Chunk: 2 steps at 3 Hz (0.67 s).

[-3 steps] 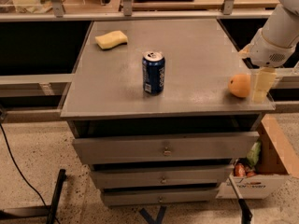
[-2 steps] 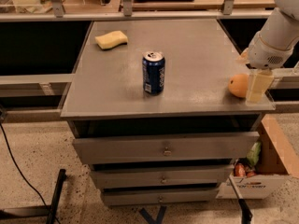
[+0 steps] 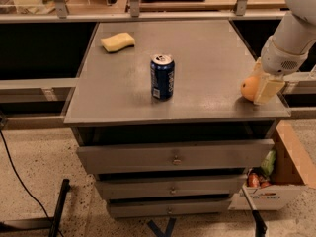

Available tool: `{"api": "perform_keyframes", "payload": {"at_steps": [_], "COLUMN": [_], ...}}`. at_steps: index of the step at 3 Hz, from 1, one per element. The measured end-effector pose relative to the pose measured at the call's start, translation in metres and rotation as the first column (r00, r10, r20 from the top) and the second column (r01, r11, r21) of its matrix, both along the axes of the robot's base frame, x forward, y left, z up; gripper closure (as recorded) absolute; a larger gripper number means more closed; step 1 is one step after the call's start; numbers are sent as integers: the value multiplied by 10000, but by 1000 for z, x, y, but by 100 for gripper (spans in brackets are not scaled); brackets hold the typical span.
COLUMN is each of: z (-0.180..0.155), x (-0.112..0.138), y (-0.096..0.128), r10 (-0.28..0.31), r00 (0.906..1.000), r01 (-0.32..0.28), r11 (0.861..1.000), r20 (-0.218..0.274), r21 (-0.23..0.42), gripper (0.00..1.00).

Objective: Pick orange

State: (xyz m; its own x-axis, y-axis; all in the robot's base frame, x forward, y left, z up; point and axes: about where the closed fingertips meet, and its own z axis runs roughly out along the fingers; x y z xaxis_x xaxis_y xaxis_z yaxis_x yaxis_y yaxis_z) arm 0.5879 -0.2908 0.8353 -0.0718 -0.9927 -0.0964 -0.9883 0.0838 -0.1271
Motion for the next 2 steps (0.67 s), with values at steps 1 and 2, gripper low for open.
{"api": "perform_keyframes", "payload": {"at_steps": [1, 2], "z": [1, 10], "x": [-2, -5], "y": [2, 1], "r10": [-34, -198], "r00": [10000, 9998], "r01": [36, 201], "r11": [9998, 9958], "r20": [-73, -49], "r21": [207, 893], "gripper": [76, 93]}}
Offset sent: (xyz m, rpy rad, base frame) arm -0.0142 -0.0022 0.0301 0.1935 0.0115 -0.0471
